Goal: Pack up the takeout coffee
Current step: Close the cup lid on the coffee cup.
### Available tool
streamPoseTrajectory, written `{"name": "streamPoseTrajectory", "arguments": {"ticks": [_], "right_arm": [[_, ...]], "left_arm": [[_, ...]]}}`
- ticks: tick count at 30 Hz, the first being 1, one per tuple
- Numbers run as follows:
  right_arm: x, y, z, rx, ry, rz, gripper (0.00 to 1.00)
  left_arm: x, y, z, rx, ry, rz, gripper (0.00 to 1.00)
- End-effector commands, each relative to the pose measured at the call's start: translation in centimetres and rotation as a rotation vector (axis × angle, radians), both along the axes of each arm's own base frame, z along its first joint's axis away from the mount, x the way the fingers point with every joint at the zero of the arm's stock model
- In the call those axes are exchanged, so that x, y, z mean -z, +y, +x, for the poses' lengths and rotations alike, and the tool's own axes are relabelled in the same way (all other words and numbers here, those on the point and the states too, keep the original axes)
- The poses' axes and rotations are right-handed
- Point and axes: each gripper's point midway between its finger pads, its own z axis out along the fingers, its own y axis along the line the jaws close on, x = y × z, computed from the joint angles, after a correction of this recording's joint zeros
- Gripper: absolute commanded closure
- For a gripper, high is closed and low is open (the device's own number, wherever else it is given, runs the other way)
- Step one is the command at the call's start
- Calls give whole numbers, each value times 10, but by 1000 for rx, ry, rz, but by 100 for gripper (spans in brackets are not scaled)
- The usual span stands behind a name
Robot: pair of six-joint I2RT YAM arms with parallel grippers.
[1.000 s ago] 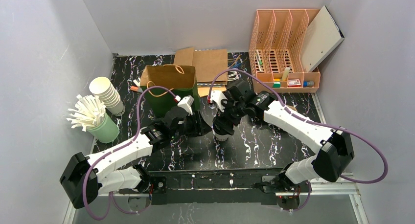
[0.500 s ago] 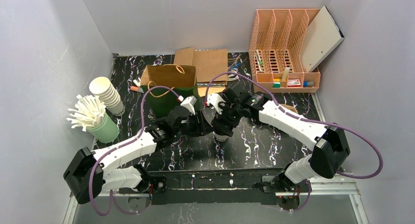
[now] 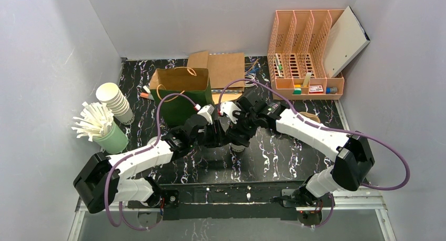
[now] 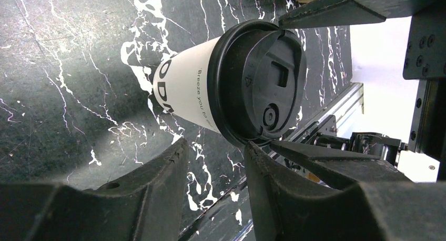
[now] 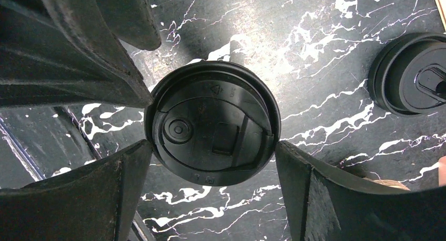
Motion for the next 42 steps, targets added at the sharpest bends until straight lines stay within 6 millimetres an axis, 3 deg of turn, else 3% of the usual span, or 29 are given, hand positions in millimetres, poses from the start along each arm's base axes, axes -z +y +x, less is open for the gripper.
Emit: {"name": "streamPoseTrajectory", "arguments": {"ticks": [1,13,31,37,42], "right_arm": [[-6,8,6,5,-34,12,5],[12,2,1,20,-19,-53,5],[29,-3,0,34,-13,-120,6],[25,-1,0,34,-16,-108,6],[7,7,3,35,-48,-50,2]], "left_arm": [[3,-1,1,1,5,-14,59],[20,1,-3,7,34,8,64],[56,25,-18,-7,74,93,75],[63,29,-22,-10,88,104,76],[44,26,-15,-10,46,98,75]]}}
